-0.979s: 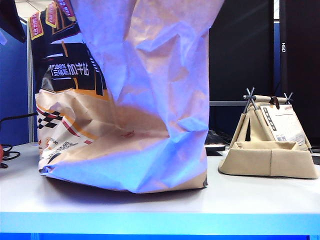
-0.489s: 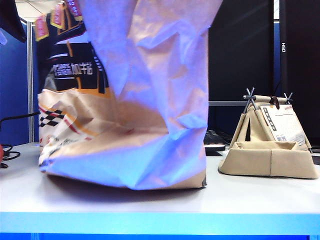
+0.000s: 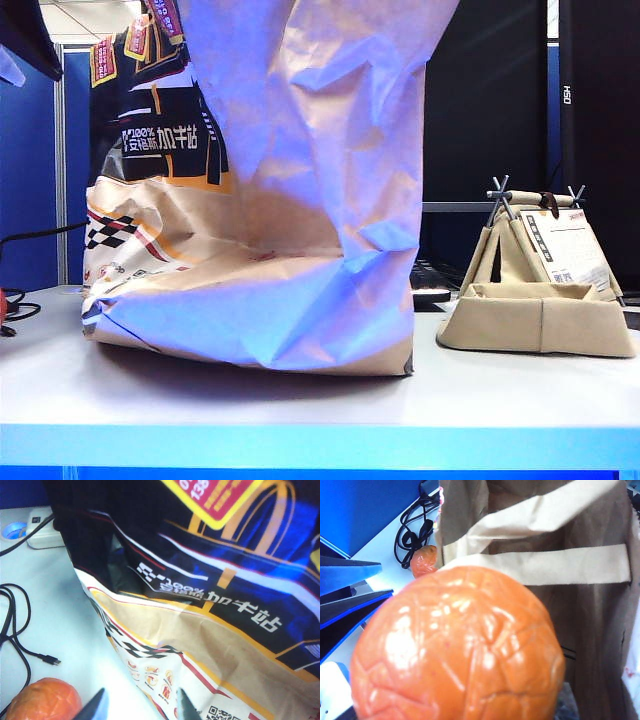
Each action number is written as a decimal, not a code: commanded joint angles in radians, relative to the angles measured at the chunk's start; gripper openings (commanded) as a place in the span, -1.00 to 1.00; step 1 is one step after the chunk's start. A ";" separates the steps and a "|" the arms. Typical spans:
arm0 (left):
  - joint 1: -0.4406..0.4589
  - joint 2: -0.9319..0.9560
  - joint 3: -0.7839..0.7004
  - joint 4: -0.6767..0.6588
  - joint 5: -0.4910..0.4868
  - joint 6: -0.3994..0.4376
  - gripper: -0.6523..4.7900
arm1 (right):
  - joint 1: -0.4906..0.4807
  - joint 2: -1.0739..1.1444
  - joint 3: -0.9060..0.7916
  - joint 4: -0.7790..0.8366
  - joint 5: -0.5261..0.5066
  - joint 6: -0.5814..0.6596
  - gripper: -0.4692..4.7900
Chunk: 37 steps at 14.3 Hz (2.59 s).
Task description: Open the paper bag and put two oranges into the paper bag.
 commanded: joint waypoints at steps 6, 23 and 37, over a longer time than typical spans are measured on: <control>0.001 -0.002 0.002 0.021 0.026 0.000 -0.08 | 0.001 -0.006 0.076 -0.014 0.063 0.014 1.00; 0.344 0.221 0.003 -0.032 -0.041 0.151 0.74 | 0.084 -0.080 0.322 -0.137 0.243 -0.085 1.00; 0.344 0.555 0.003 0.073 -0.072 0.063 1.00 | 0.083 -0.080 0.322 -0.206 0.243 -0.092 1.00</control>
